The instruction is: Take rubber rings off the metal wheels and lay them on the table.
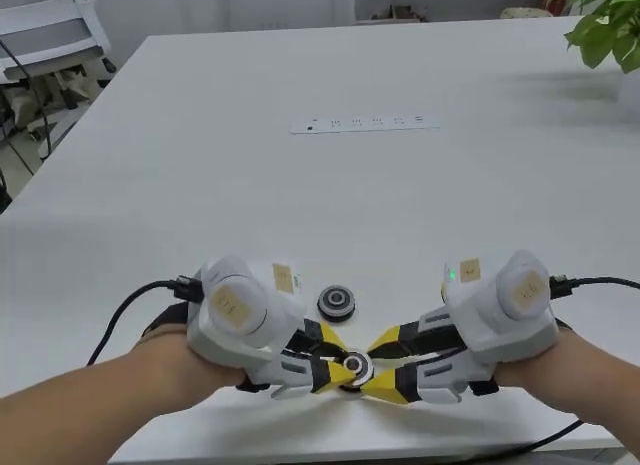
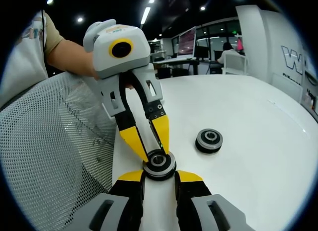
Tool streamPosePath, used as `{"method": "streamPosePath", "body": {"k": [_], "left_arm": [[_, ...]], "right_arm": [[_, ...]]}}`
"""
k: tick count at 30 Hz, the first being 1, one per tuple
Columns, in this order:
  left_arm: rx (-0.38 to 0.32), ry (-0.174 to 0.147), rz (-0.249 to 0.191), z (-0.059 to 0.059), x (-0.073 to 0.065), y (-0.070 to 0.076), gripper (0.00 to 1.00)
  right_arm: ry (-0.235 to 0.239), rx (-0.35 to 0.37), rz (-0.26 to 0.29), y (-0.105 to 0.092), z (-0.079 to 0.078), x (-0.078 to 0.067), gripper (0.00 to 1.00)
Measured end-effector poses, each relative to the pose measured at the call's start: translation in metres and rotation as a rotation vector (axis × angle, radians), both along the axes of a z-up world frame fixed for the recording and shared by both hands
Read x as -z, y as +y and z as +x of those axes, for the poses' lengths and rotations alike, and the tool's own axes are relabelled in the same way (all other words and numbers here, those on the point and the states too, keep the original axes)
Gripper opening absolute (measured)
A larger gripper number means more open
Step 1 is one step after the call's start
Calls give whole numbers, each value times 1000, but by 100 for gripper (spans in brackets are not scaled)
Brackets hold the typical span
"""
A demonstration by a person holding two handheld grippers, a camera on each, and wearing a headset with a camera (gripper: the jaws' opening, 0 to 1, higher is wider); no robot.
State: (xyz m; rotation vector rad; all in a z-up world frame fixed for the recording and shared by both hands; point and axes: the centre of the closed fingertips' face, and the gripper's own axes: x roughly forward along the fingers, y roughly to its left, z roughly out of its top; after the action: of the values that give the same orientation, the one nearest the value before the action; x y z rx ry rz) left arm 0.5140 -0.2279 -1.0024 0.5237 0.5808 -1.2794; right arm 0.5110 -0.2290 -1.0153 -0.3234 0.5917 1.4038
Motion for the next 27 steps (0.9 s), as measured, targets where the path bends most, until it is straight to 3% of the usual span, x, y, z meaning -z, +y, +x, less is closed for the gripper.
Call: {"method": "streamPosePath", "body": {"k": [27], "left_arm": [[-14, -2, -12, 1, 0, 0, 14]], "right_arm": [[-39, 22, -23, -10, -2, 0, 7]]}}
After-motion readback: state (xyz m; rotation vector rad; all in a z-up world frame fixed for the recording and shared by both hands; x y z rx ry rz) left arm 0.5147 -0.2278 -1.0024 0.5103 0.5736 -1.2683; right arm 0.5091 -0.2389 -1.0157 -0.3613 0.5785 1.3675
